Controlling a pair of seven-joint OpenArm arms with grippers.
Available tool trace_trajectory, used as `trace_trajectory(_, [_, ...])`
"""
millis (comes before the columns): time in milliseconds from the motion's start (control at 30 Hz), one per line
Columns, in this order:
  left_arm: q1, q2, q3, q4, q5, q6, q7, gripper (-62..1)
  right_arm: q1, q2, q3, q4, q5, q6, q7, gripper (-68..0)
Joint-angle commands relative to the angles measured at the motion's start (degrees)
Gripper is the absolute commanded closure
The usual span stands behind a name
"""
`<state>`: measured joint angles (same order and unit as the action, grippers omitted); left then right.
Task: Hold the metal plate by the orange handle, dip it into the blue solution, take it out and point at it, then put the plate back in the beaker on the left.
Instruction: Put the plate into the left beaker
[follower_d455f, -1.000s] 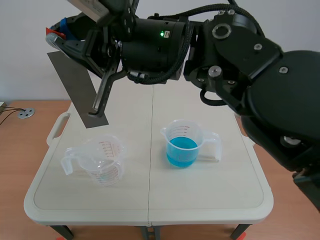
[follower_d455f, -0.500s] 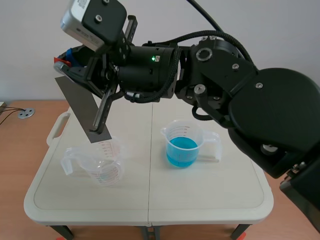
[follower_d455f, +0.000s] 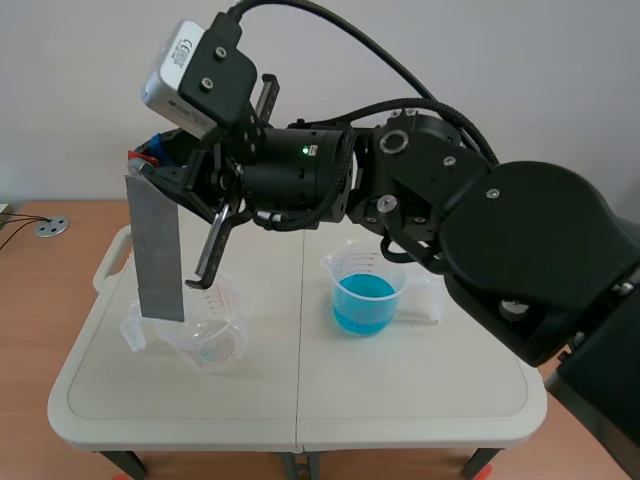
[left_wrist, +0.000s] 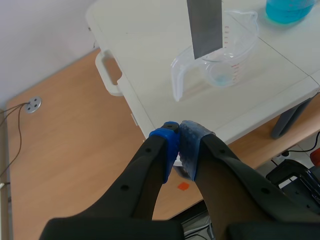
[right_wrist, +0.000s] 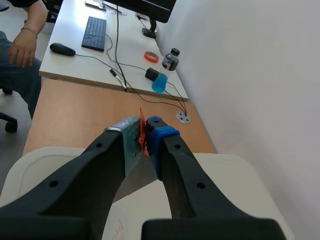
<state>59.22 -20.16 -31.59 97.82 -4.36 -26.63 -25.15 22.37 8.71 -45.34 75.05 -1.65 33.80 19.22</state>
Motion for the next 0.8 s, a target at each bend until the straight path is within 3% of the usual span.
trace_trajectory(0, [0.44, 0.28, -0.68, 0.92, -0.52, 0.11, -0.81, -3.1, 1.6, -0.87, -0.7, -0.37, 0.52, 0.04, 0.61, -1.3])
trace_trajectory(433, [0.44, 0.28, -0.68, 0.92, -0.52, 0.11, -0.81, -3.1, 3.17, -0.61, 0.5, -0.96, 0.81, -0.04, 5.42, -1.3])
trace_trajectory(767, [0.44, 0.28, -0.68, 0.92, -0.52, 0.11, -0.81, -3.1, 5.42, -0.61, 1.86, -0.92, 0.83, 0.07, 6.25, -1.3])
